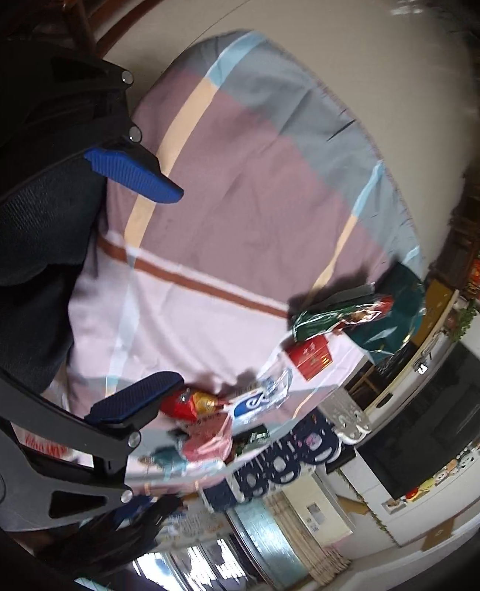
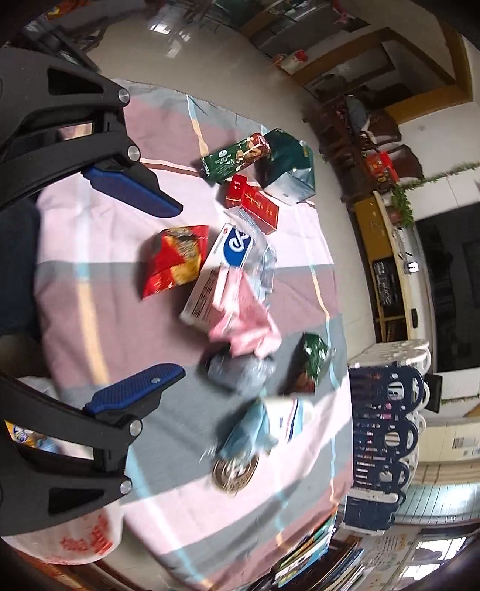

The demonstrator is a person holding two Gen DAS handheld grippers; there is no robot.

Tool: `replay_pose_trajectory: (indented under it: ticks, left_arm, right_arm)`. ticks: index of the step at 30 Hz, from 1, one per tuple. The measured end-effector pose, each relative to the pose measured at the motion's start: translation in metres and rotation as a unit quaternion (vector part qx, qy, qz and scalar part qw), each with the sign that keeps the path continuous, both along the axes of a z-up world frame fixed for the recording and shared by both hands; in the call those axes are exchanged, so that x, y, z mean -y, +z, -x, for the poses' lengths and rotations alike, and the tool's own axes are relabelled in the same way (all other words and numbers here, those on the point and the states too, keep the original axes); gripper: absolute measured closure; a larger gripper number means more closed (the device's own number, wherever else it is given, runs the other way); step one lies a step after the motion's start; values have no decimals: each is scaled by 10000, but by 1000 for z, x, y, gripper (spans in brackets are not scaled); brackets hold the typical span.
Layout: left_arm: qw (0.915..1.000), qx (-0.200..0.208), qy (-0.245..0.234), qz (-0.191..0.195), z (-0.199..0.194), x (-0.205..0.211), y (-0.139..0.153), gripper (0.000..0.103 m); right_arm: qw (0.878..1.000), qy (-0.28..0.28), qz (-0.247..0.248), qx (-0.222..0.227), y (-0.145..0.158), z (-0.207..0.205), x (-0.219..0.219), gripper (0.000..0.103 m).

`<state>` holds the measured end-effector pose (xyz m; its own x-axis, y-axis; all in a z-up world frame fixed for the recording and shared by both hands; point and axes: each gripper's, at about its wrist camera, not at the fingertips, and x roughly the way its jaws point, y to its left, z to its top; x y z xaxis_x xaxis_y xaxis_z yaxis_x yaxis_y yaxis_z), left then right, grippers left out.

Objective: Collect trash
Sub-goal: 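Move both open tools back over the table toward the trash, then grasp the red snack wrapper with the right tool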

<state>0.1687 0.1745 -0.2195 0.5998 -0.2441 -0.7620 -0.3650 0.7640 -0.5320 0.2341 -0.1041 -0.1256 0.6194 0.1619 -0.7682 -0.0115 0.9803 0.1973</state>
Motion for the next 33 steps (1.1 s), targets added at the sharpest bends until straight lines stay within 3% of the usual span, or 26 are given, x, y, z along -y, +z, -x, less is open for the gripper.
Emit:
replay_pose_trajectory:
  ticks: [4,8,12,13,15,17,18,20,24,29,33]
  left_arm:
    - [9990,32,63,436,1,-6,-6,11]
    - [9981,123,139,595,0,-11,-7,11]
    - [9972,143,112,719,-2,-13,-8,10]
    - [9969,151,131,761,-2,-14,-9,10]
    - [9964,148,149,822,-2,-15,-10,10]
    - [9969,152,146,764,-2,-13,-9,10]
    - [9972,169,128,723,-2,-12,-8,10]
    - [9972,185,132,708,-1,-12,-7,10]
    - [9958,177,245,859,1,-19,-10,10]
    - [9951,237,392,876,3,-23,-9,10]
    - [9950,243,407,879,3,-23,-9,10]
  right_arm:
    - [9992,105,18,-394,-40,-36,-34,23]
    - [9950,430,525,-734,-74,-61,-66,23]
    - [9915,441,1048,-629,-80,-70,-78,25]
    - [9900,583,1089,-680,-83,-72,-83,29]
    - [9874,749,1177,-742,-87,-73,-90,51]
    - [9861,818,1248,-735,-88,-72,-94,63]
    - [9860,864,1253,-684,-86,-72,-96,74]
    - [9842,1021,1298,-630,-84,-69,-102,80]
    - [9818,1378,1131,-655,-78,-56,-110,83]
    - [9793,1775,413,-879,-74,-40,-110,87]
    - [9764,1931,449,-860,-71,-21,-118,83]
